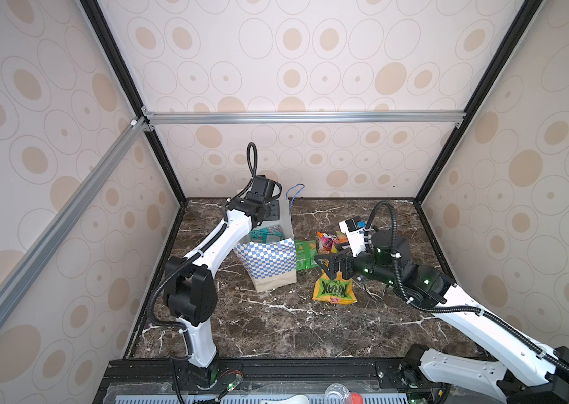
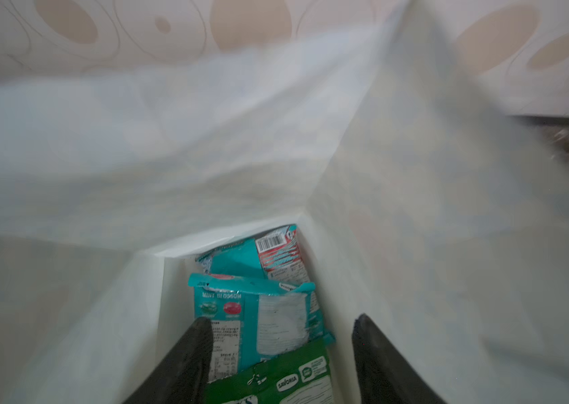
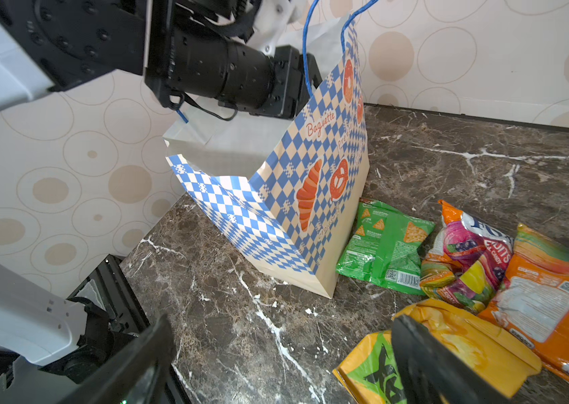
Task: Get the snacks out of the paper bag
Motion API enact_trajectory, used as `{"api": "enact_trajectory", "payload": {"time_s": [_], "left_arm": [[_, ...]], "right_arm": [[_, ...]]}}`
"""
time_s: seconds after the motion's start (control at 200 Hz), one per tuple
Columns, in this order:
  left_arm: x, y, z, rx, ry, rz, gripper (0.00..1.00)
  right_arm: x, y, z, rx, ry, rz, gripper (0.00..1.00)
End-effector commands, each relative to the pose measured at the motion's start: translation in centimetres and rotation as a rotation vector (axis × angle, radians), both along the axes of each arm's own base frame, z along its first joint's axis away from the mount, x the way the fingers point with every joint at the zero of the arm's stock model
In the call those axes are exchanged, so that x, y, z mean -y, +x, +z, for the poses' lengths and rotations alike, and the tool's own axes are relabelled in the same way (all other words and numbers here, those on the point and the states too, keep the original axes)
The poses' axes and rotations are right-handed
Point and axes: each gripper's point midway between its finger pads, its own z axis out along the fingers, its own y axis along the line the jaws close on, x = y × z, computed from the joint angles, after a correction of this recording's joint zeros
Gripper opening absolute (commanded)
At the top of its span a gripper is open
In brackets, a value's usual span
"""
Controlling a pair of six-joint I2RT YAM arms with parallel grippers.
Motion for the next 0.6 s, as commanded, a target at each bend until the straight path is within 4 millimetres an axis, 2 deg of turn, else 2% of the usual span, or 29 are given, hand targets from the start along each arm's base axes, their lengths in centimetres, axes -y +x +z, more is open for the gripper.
{"api": "enact_trajectory", "payload": {"time_s": [0.0,0.145,0.285,0.495,0.59], "left_arm": [[-0.4,-0.8,-2.7,-0.127,0.06,-0.02,0.73],[-0.8,-1.2,-5.4,-0.222,0.093,-0.013,0.79],[-1.2,-2.2,-8.0,-0.285,0.111,-0.01,0.84],[-1.0,-3.5,-12.5,-0.338,0.049,0.004,0.87],[-0.5,-4.5,-14.9,-0.382,0.013,-0.008,0.95]], "right_arm": [[1.0,-0.1,2.4,0.051,0.008,-0.034,1.0],[0.9,1.3,4.4,0.121,-0.012,-0.069,1.0],[-0.7,2.5,6.9,0.149,-0.019,-0.039,1.0],[-3.9,4.6,8.1,0.183,-0.029,0.021,1.0],[-5.1,5.2,8.3,0.189,-0.046,0.058,1.0]]}}
